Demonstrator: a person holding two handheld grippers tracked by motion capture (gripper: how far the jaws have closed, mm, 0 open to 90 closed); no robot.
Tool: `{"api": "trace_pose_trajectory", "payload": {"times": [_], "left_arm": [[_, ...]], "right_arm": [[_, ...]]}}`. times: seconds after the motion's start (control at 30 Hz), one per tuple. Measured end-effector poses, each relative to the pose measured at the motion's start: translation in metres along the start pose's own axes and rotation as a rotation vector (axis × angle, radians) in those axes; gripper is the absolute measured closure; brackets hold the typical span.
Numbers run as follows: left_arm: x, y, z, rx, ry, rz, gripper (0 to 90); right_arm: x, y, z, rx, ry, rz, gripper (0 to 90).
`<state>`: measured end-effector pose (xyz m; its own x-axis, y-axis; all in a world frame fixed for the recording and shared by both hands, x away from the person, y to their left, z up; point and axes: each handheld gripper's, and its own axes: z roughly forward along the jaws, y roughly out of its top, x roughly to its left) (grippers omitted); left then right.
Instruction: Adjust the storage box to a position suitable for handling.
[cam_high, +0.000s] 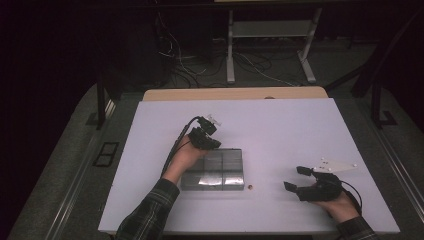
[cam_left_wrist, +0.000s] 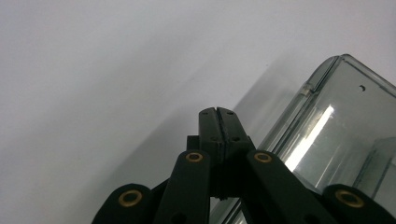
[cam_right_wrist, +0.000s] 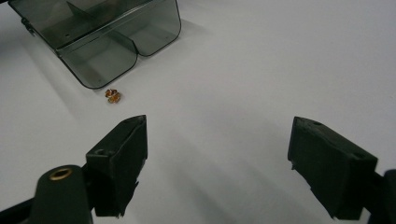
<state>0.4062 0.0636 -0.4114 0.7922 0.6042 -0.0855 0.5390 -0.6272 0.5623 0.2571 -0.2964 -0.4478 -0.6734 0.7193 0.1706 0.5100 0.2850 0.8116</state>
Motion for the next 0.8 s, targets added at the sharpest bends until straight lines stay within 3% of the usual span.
{"api": "trace_pose_trajectory", "payload": {"times": [0.23, 0.6, 0.8], "left_arm": [[-0.0050, -0.0019, -0.0010, 0.006, -0.008, 0.019, 88.7], [-0.0104, -0.0064, -0.0032, 0.000, -0.005, 0.016, 88.7], [-0.0097, -0.0069, -0.0057, -0.040, 0.002, -0.001, 82.5]], "right_arm": [[0.0000, -0.0001, 0.0001, 0.003, 0.000, 0.001, 19.7], [0.0000, -0.0001, 0.0005, 0.005, 0.000, 0.001, 19.7], [0.0000, -0.0002, 0.0005, 0.005, 0.000, 0.001, 19.7]]}}
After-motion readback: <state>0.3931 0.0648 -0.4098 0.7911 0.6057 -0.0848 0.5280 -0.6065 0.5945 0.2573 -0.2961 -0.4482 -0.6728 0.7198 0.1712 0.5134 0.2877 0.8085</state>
